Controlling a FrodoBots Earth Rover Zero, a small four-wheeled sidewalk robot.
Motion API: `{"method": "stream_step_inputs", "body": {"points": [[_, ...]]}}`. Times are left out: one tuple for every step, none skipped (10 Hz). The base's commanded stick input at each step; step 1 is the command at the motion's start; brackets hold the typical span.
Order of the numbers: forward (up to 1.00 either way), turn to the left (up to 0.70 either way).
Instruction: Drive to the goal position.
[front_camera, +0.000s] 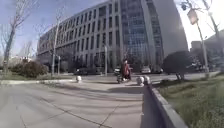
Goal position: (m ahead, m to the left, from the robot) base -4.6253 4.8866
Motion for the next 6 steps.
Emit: {"method": "stream_step_inputs", "body": {"points": [[0.0,0.0],[0.0,0.0],[0.0,0.0],[0.0,0.0],[0.0,0.15],[0.0,0.62]]}}
